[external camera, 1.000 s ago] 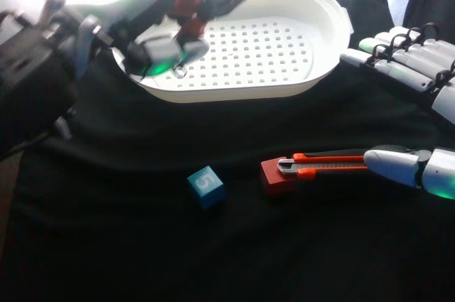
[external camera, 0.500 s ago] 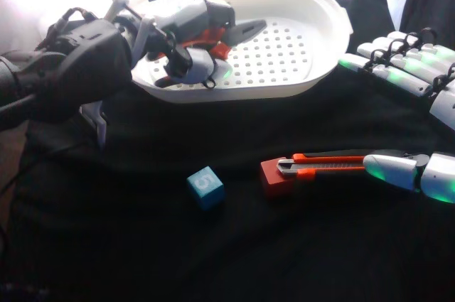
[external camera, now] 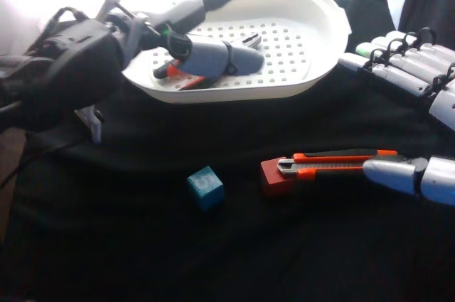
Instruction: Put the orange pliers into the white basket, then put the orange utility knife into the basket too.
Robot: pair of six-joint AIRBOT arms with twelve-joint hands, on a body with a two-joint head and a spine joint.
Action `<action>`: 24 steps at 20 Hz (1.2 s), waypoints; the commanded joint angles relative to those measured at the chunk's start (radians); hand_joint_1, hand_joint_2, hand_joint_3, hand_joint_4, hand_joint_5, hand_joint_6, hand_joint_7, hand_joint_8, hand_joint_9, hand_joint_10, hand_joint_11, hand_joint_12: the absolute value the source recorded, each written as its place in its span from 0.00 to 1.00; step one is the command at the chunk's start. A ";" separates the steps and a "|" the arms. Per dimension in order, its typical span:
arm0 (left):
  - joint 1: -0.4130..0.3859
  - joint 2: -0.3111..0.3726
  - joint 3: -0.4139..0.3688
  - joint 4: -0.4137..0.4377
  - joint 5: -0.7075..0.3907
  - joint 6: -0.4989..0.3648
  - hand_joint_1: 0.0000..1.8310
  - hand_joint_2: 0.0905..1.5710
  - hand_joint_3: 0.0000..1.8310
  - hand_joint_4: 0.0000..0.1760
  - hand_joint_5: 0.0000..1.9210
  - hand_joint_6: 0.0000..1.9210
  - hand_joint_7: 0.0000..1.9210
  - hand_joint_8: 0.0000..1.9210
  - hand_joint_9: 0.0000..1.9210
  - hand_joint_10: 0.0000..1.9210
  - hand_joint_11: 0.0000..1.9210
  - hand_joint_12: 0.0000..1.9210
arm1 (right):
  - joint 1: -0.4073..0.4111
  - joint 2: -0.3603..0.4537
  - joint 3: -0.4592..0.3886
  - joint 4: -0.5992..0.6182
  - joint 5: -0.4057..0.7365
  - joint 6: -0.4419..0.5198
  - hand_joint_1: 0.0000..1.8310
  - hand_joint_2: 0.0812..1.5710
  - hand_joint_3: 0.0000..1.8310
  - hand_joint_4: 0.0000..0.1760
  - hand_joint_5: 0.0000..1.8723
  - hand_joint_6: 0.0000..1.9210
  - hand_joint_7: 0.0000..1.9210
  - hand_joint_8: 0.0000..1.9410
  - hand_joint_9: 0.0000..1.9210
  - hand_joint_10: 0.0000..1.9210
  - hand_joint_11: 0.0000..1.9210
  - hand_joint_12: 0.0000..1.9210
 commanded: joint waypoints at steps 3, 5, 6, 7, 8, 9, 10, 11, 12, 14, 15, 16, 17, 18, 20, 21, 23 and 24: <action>-0.002 0.093 -0.097 0.059 -0.279 -0.004 0.16 0.81 0.01 0.92 0.00 0.00 0.00 0.00 0.00 0.00 0.01 0.01 | 0.007 0.006 0.003 -0.060 0.119 0.047 0.29 0.71 0.02 0.13 0.00 0.00 0.01 0.01 0.04 0.00 0.00 0.12; 0.051 0.169 -0.174 0.106 -0.393 -0.066 0.14 0.84 0.00 0.71 0.00 0.00 0.00 0.00 0.01 0.00 0.00 0.21 | 0.007 0.004 0.004 -0.080 0.096 0.056 0.32 0.73 0.00 0.00 0.00 0.00 0.06 0.01 0.10 0.01 0.00 0.34; 0.097 0.210 -0.214 0.119 -0.461 -0.099 0.15 0.85 0.00 0.64 0.00 0.00 0.00 0.00 0.03 0.01 0.00 0.21 | 0.008 -0.004 0.009 -0.092 0.073 0.062 0.33 0.73 0.00 0.00 0.01 0.00 0.08 0.01 0.10 0.01 0.00 0.42; 0.133 0.238 -0.242 0.127 -0.509 -0.116 0.15 0.85 0.00 0.49 0.01 0.00 0.00 0.00 0.04 0.01 0.00 0.25 | 0.009 -0.012 0.013 -0.099 0.057 0.069 0.32 0.74 0.00 0.00 0.02 0.00 0.10 0.01 0.12 0.02 0.00 0.48; 0.169 0.267 -0.275 0.126 -0.572 -0.130 0.16 0.85 0.00 0.54 0.02 0.01 0.00 0.00 0.05 0.01 0.00 0.26 | 0.009 -0.022 0.018 -0.103 0.041 0.073 0.32 0.75 0.00 0.00 0.03 0.01 0.12 0.01 0.14 0.02 0.00 0.53; 0.200 0.289 -0.298 0.127 -0.621 -0.141 0.16 0.85 0.00 0.63 0.03 0.00 0.00 0.00 0.03 0.00 0.00 0.22 | 0.009 -0.030 0.022 -0.104 0.027 0.073 0.33 0.74 0.00 0.00 0.05 0.01 0.14 0.01 0.16 0.03 0.00 0.56; 0.238 0.319 -0.335 0.140 -0.684 -0.148 0.18 0.85 0.00 0.64 0.05 0.01 0.01 0.00 0.03 0.00 0.00 0.20 | 0.010 -0.044 0.031 -0.104 0.005 0.073 0.35 0.75 0.00 0.00 0.07 0.01 0.18 0.02 0.20 0.05 0.00 0.64; 0.265 0.339 -0.363 0.151 -0.725 -0.148 0.19 0.84 0.00 0.58 0.06 0.01 0.02 0.00 0.04 0.00 0.00 0.20 | 0.012 -0.058 0.043 -0.104 -0.016 0.073 0.36 0.76 0.00 0.00 0.08 0.01 0.20 0.02 0.22 0.06 0.00 0.70; 0.291 0.354 -0.383 0.159 -0.761 -0.148 0.19 0.84 0.00 0.51 0.08 0.01 0.03 0.00 0.06 0.01 0.00 0.37 | 0.017 -0.071 0.054 -0.102 -0.034 0.073 0.38 0.77 0.00 0.00 0.10 0.01 0.22 0.01 0.24 0.08 0.01 0.73; 0.351 0.374 -0.420 0.159 -0.833 -0.148 0.21 0.85 0.00 0.35 0.09 0.00 0.03 0.00 0.05 0.00 0.00 0.42 | 0.042 -0.111 0.085 -0.099 -0.079 0.073 0.39 0.78 0.00 0.00 0.13 0.00 0.27 0.01 0.25 0.14 0.03 0.75; 0.381 0.379 -0.432 0.150 -0.862 -0.149 0.24 0.86 0.00 0.37 0.09 0.00 0.03 0.00 0.04 0.00 0.00 0.36 | 0.060 -0.131 0.103 -0.100 -0.111 0.073 0.41 0.77 0.00 0.00 0.16 0.00 0.29 0.01 0.24 0.20 0.04 0.76; 0.399 0.382 -0.440 0.141 -0.880 -0.149 0.23 0.86 0.00 0.45 0.08 0.00 0.03 0.00 0.04 0.00 0.00 0.24 | 0.071 -0.144 0.114 -0.102 -0.131 0.072 0.43 0.78 0.00 0.00 0.20 0.01 0.33 0.01 0.25 0.29 0.06 0.77; 0.431 0.386 -0.452 0.124 -0.909 -0.149 0.21 0.86 0.00 0.53 0.07 0.00 0.04 0.00 0.04 0.00 0.00 0.17 | 0.082 -0.163 0.131 -0.102 -0.153 0.072 0.43 0.78 0.00 0.00 0.23 0.01 0.36 0.02 0.24 0.37 0.09 0.77; 0.450 0.387 -0.459 0.114 -0.926 -0.150 0.19 0.85 0.00 0.68 0.07 0.00 0.05 0.00 0.05 0.00 0.00 0.15 | 0.085 -0.174 0.140 -0.102 -0.160 0.072 0.44 0.79 0.00 0.00 0.28 0.03 0.40 0.09 0.25 0.50 0.12 0.80; 0.474 0.389 -0.468 0.104 -0.943 -0.156 0.19 0.86 0.00 0.50 0.07 0.00 0.04 0.00 0.04 0.00 0.00 0.19 | 0.094 -0.190 0.154 -0.102 -0.172 0.072 0.59 0.83 0.00 0.00 0.25 0.68 0.40 0.64 0.30 0.63 0.19 0.85; 0.485 0.389 -0.469 0.103 -0.950 -0.167 0.20 0.86 0.00 0.48 0.07 0.00 0.04 0.00 0.05 0.00 0.00 0.24 | 0.103 -0.200 0.161 -0.102 -0.179 0.072 0.61 0.84 0.00 0.00 0.24 0.79 0.39 0.76 0.32 0.67 0.21 0.87; 0.499 0.387 -0.474 0.093 -0.963 -0.172 0.20 0.85 0.00 0.55 0.08 0.00 0.07 0.00 0.07 0.01 0.00 0.29 | 0.118 -0.215 0.173 -0.102 -0.184 0.072 0.64 0.81 0.00 0.00 0.30 0.74 0.42 0.77 0.36 0.77 0.27 0.92; 0.502 0.386 -0.474 0.089 -0.968 -0.173 0.21 0.87 0.00 0.48 0.07 0.00 0.05 0.00 0.04 0.00 0.00 0.19 | 0.122 -0.217 0.175 -0.102 -0.184 0.071 0.63 0.81 0.00 0.00 0.31 0.74 0.41 0.80 0.36 0.83 0.27 0.96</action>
